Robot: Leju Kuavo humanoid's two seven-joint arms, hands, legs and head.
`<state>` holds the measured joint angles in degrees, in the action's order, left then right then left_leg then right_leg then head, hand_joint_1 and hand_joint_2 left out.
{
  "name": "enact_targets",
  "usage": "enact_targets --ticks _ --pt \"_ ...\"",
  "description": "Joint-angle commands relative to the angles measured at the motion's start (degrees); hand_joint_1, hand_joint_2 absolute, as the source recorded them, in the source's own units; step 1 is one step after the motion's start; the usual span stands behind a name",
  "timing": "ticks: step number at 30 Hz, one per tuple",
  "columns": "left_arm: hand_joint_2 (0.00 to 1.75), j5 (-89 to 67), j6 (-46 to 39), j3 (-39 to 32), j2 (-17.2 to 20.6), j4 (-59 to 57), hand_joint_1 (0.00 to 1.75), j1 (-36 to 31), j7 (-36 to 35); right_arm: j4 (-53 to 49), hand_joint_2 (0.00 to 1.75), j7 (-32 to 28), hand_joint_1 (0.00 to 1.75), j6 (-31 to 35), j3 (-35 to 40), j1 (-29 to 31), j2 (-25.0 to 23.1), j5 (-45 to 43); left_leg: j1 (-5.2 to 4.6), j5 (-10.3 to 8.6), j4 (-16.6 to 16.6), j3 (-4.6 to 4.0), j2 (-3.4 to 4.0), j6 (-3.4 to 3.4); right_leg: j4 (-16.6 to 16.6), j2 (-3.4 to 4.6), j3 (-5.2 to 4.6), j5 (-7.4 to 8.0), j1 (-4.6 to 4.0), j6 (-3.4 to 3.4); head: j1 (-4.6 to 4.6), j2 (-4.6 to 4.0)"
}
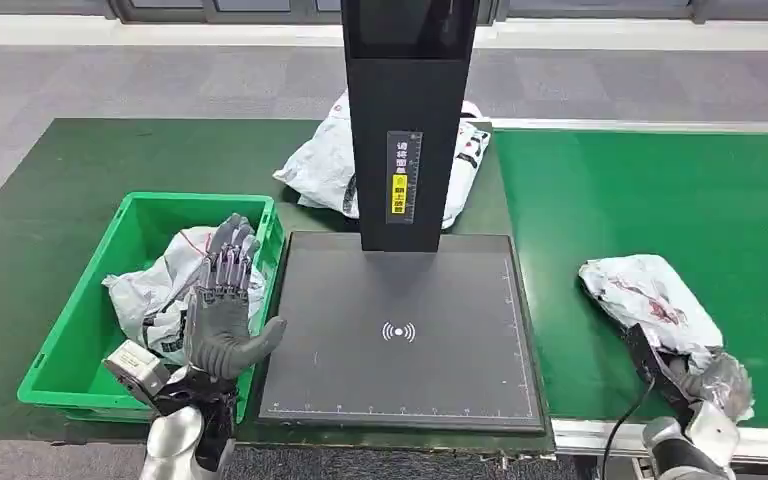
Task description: Moved the parcel from conveyor to table for the left to box.
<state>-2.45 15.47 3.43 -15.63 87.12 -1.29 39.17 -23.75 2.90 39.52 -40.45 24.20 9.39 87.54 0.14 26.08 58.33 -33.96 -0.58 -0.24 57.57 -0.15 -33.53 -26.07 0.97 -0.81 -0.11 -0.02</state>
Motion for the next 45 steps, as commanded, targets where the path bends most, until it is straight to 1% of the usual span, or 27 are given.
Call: enact_targets --ticks 1,4,5,13,14,15,16,17,18,21,22,23,24,25,26,27,28,29,30,31,32,33,35,39,40,41,45 --pt "1.75 -0.23 -0.47 -0.33 -1.97 -0.61 0.0 3.26 -0.37 -20.45 1.75 -1.12 1.75 0.48 7.52 -3.91 -8.33 2.46 0.01 0.04 -0.12 0.13 0.31 -0.03 -0.11 0.28 0.01 0.04 -0.02 0.07 0.0 0.02" --pt "1.75 -0.23 -0.47 -0.33 -1.97 -0.61 0.0 3.26 -0.37 -20.45 1.75 -1.12 1.75 0.48 7.52 -3.91 -8.33 2.46 0.02 0.04 -0.06 0.08 0.2 -0.01 -0.09 0.17 -0.01 0.01 -0.03 0.05 0.0 0.02" --pt "1.75 -0.23 -0.43 -0.38 -1.95 -0.76 0.0 3.19 -0.37 -22.76 1.75 -0.82 1.75 0.48 8.57 -4.87 -9.08 2.46 -0.02 0.03 -0.11 0.11 0.19 -0.01 -0.11 0.16 0.0 0.01 0.0 0.06 0.0 0.02" --pt "1.75 -0.23 -0.43 -0.38 -1.95 -0.76 0.0 3.19 -0.37 -22.76 1.75 -0.82 1.75 0.48 8.57 -4.87 -9.08 2.46 0.01 0.04 -0.09 0.08 0.15 -0.02 -0.11 0.14 0.02 0.01 -0.01 0.06 0.0 0.02" --pt "1.75 -0.26 -0.51 -0.47 -2.04 -0.85 0.0 3.14 -0.37 -25.67 1.75 -1.91 1.75 0.48 9.22 -5.45 -10.06 2.35 -0.01 0.03 -0.16 0.15 0.19 -0.03 -0.17 0.18 0.07 0.02 0.0 0.08 0.0 0.02" --pt "1.75 -0.39 -0.73 -0.65 -2.09 -0.95 0.0 3.13 -0.29 -31.08 1.75 -3.9 1.75 0.48 10.17 -7.19 -11.81 1.91 0.0 0.05 -0.06 0.06 0.17 -0.02 -0.07 0.17 -0.02 0.0 0.0 0.06 0.0 0.02" --pt "1.75 -0.52 -0.9 -0.81 -2.07 -1.12 0.0 3.06 -0.15 -37.98 1.75 -4.82 1.75 0.48 12.58 -9.56 -13.81 2.46 -0.01 0.04 -0.11 0.09 0.22 -0.03 -0.1 0.21 -0.02 0.02 0.01 0.08 0.0 0.02" --pt "1.75 -0.57 -1.0 -0.94 -2.02 -1.34 0.0 2.95 -0.03 -42.65 1.75 -4.7 1.75 0.48 15.23 -11.37 -15.15 2.46 -0.02 0.04 -0.04 0.01 0.11 -0.03 -0.02 0.12 -0.06 -0.02 0.02 0.05 0.0 0.02" --pt "1.75 -0.66 -1.21 -1.13 -1.97 -1.65 0.0 2.8 0.14 -48.05 1.75 -4.3 1.75 0.48 18.99 -13.74 -15.97 2.46 -0.03 0.05 -0.11 0.07 0.25 -0.05 -0.06 0.24 -0.07 0.0 0.02 0.1 0.0 0.02" --pt "1.75 -0.75 -1.31 -1.46 -1.98 -2.33 0.0 2.56 0.59 -57.93 1.75 -1.35 1.75 0.48 28.01 -18.25 -15.08 2.46 -0.01 0.04 -0.06 0.0 0.14 -0.04 0.0 0.15 -0.1 -0.04 0.0 0.09 0.0 0.0" --pt "1.75 -0.81 -1.31 -1.48 -1.94 -2.6 0.0 2.42 0.69 -61.04 1.75 -1.25 1.75 0.48 29.91 -19.26 -14.66 2.46 -0.01 0.09 -0.13 0.11 0.28 -0.07 -0.04 0.26 -0.05 -0.06 -0.01 0.14 0.0 0.02" --pt "1.75 -0.9 -1.42 -1.54 -1.93 -2.87 0.0 2.25 0.83 -63.59 1.75 -1.77 1.75 0.48 31.33 -20.01 -14.95 2.46 -0.02 0.06 -0.07 0.02 0.16 -0.05 0.02 0.16 -0.13 -0.07 0.01 0.1 0.0 0.02" --pt "1.75 -1.06 -1.71 -1.6 -1.93 -3.01 0.0 2.05 0.83 -65.61 1.75 -3.23 1.75 0.48 32.83 -20.88 -16.3 2.46 -0.04 0.07 -0.12 0.05 0.18 -0.05 0.01 0.17 -0.13 -0.08 0.02 0.12 0.0 0.02" --pt "1.75 -1.06 -1.9 -1.66 -1.86 -2.94 0.0 2.01 0.83 -65.94 1.75 -4.85 1.75 0.48 34.7 -21.26 -18.4 2.33 -0.02 0.03 -0.08 -0.03 0.06 -0.05 0.04 0.06 -0.16 -0.11 0.01 0.13 0.0 0.02" --pt "1.75 -1.07 -2.07 -1.72 -1.78 -2.93 0.0 1.99 0.83 -65.65 1.75 -7.34 1.75 0.48 35.84 -21.71 -18.98 -0.19 0.01 0.09 -0.12 0.07 0.28 -0.07 0.0 0.26 -0.12 -0.09 -0.03 0.17 0.0 0.02" --pt "1.75 -0.96 -2.38 -1.89 -1.56 -2.46 0.0 2.08 0.83 -63.39 1.75 -14.27 1.75 -4.62 40.75 -22.19 -18.29 -9.6 0.03 0.08 -0.14 0.08 0.27 -0.09 -0.03 0.26 -0.1 -0.07 -0.04 0.16 0.0 0.02" --pt "1.75 -0.77 -2.15 -1.99 -1.27 -2.25 0.0 2.23 0.83 -63.53 1.75 -15.7 1.75 -7.69 42.29 -22.15 -18.55 -11.78 0.06 0.09 -0.17 0.14 0.31 -0.1 -0.08 0.3 -0.04 -0.06 -0.08 0.18 0.0 0.02" --pt "1.75 -0.56 -1.71 -2.17 -1.04 -2.21 0.0 2.27 0.83 -62.87 1.75 -16.25 1.75 -9.97 44.16 -21.98 -18.72 -12.57 0.07 0.09 -0.12 0.07 0.26 -0.1 -0.03 0.26 -0.09 -0.07 -0.08 0.16 0.0 0.02" --pt "1.75 -0.55 -1.59 -2.23 -1.01 -2.26 0.0 2.23 0.83 -62.41 1.75 -16.32 1.75 -10.3 44.68 -21.93 -18.81 -12.55 0.08 0.11 -0.2 0.2 0.46 -0.13 -0.09 0.44 -0.04 -0.05 -0.09 0.21 0.0 0.02" --pt "1.75 -0.65 -1.38 -2.28 -1.04 -2.4 0.0 2.06 0.83 -61.68 1.75 -16.62 1.75 -11.37 45.66 -21.92 -18.72 -13.2 0.07 0.12 -0.15 0.12 0.39 -0.18 -0.03 0.36 -0.1 -0.09 -0.08 0.22 0.0 0.0" --pt "1.75 -0.89 -1.3 -2.4 -1.15 -2.52 0.0 1.83 0.83 -61.54 1.75 -16.87 1.75 -11.44 46.55 -22.15 -18.37 -13.62 0.09 0.14 -0.21 0.2 0.43 -0.21 -0.11 0.4 -0.03 -0.07 -0.11 0.25 -0.02 0.02" --pt "1.75 -0.98 -1.31 -2.41 -1.19 -2.5 0.0 1.72 0.83 -61.71 1.75 -17.17 1.75 -11.63 47.1 -22.34 -18.2 -14.15 0.06 0.1 -0.15 0.11 0.24 -0.19 -0.02 0.22 -0.09 -0.11 -0.08 0.21 -0.02 0.0" --pt "1.75 -1.06 -1.63 -2.47 -1.22 -2.33 0.0 1.57 0.83 -61.92 1.75 -17.39 1.75 -11.83 47.68 -22.46 -17.9 -14.31 0.07 0.08 -0.17 0.12 0.16 -0.2 -0.06 0.13 -0.05 -0.12 -0.09 0.22 -0.02 0.02" --pt "1.75 -0.88 -1.98 -2.63 -1.24 -1.05 0.0 2.64 0.83 -60.43 1.75 -17.84 1.75 -13.19 48.04 -21.47 -17.42 -15.52 0.05 0.09 -0.14 0.11 0.2 -0.19 -0.04 0.18 -0.05 -0.12 -0.06 0.19 0.0 0.02" --pt "1.75 -0.9 -2.0 -2.63 -1.21 -0.87 0.0 2.83 0.83 -60.02 1.75 -18.39 1.75 -14.3 48.3 -21.3 -17.35 -16.7 0.1 0.11 -0.19 0.19 0.3 -0.19 -0.14 0.27 0.03 -0.09 -0.11 0.2 -0.02 0.02" --pt "1.75 -0.9 -1.94 -2.66 -1.18 -0.79 0.0 2.89 0.83 -59.4 1.75 -18.82 1.75 -15.35 48.52 -21.01 -17.2 -17.39 0.05 0.1 -0.15 0.14 0.24 -0.21 -0.03 0.23 -0.04 -0.13 -0.05 0.2 -0.02 0.02" --pt "1.75 -0.87 -1.07 -2.68 -0.99 -1.98 0.0 1.99 0.83 -55.52 1.75 -23.22 1.75 -24.31 51.05 -20.19 -16.8 -23.62 0.06 0.08 -0.17 0.14 0.17 -0.21 -0.06 0.17 -0.02 -0.11 -0.06 0.2 -0.02 0.02"
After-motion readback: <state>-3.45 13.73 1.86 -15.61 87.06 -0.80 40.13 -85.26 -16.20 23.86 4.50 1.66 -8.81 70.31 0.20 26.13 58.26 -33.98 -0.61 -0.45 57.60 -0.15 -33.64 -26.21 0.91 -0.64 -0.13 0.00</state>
